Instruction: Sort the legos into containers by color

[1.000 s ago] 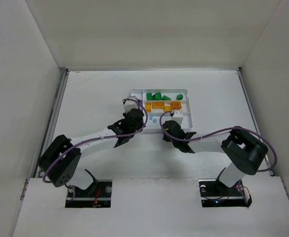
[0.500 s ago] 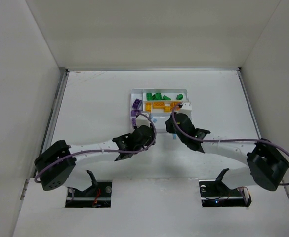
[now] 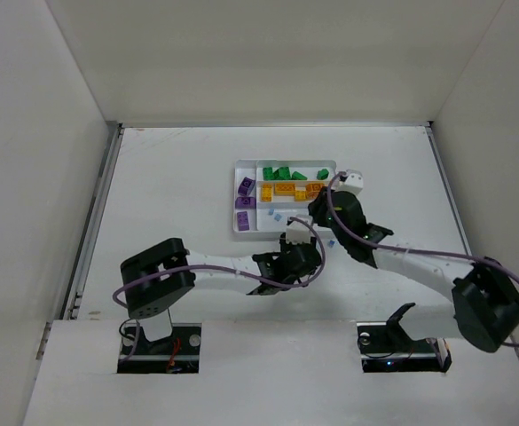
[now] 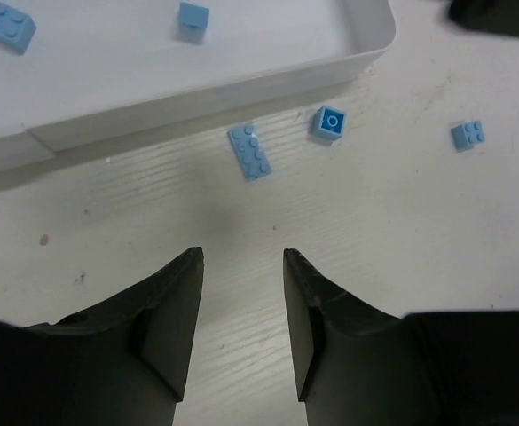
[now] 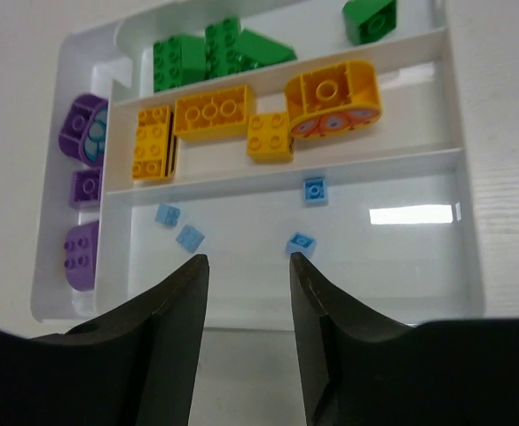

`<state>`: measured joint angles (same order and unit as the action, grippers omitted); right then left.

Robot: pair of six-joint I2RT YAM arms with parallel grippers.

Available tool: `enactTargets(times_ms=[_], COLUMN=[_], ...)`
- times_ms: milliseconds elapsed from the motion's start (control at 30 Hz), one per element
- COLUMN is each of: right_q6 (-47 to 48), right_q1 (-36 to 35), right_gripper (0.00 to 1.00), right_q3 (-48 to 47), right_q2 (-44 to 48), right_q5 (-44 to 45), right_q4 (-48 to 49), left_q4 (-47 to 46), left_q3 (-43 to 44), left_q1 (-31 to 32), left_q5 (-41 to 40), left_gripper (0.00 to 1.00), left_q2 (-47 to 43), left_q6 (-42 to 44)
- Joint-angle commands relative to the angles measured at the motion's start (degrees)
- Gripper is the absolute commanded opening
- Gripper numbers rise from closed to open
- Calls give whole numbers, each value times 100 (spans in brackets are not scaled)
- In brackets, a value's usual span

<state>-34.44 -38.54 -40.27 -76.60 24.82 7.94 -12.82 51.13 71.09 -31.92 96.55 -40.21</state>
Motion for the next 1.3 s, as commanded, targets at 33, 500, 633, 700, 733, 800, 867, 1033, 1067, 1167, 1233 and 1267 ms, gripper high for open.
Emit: enactTargets(times_ms=[33, 500, 633, 700, 733, 800, 867, 1033, 1067, 1167, 1233, 1267], right_q6=[-89, -450, -529, -529, -529, -547, -564, -582, -582, -591, -608, -608], right_q1=[413, 1187, 1196, 1214, 1205, 1196, 1205, 1240, 1257, 1249, 1292, 1293], right_gripper=[47, 44, 44, 44, 44, 44, 44, 45, 45, 45, 45, 45], right_q3=[458, 1258, 1346, 1355, 1355, 1382, 1364, 1399, 1399, 1443, 1435, 1417], right_q2=[838, 1709, 1824, 1833, 1859, 1885, 1868, 1964, 1982, 2096, 2079, 2079], right_q5=[58, -926, -961, -979, -979, -979, -996, -988, -996, -970, -996, -997], right_q4=[-3, 348, 418, 445, 436, 462, 462, 454, 427, 436, 419, 401], left_q4=[77, 1413, 1493, 1528, 1537, 1589, 1659, 1940, 1993, 2046, 2082, 2099], left_q3=[554, 2119, 2322, 2392, 2419, 2471, 2498, 2480, 2454, 2331, 2287, 2261], left_q1=[67, -240, -284, -293, -293, -276, -258, -206, -188, -144, -100, -65], left_q5=[-639, -1079, -983, -965, -965, -956, -991, -1000, -1026, -1044, -1070, -1079], left_gripper=[39, 42, 42, 41, 40, 40, 36, 29, 28, 26, 26, 26], left_q2=[433, 1849, 2086, 2183, 2227, 2280, 2324, 2377, 2377, 2394, 2412, 2421], left_q6=[-303, -1033, -1016, -1007, -1007, -998, -980, -1016, -1024, -1042, -1042, -1042])
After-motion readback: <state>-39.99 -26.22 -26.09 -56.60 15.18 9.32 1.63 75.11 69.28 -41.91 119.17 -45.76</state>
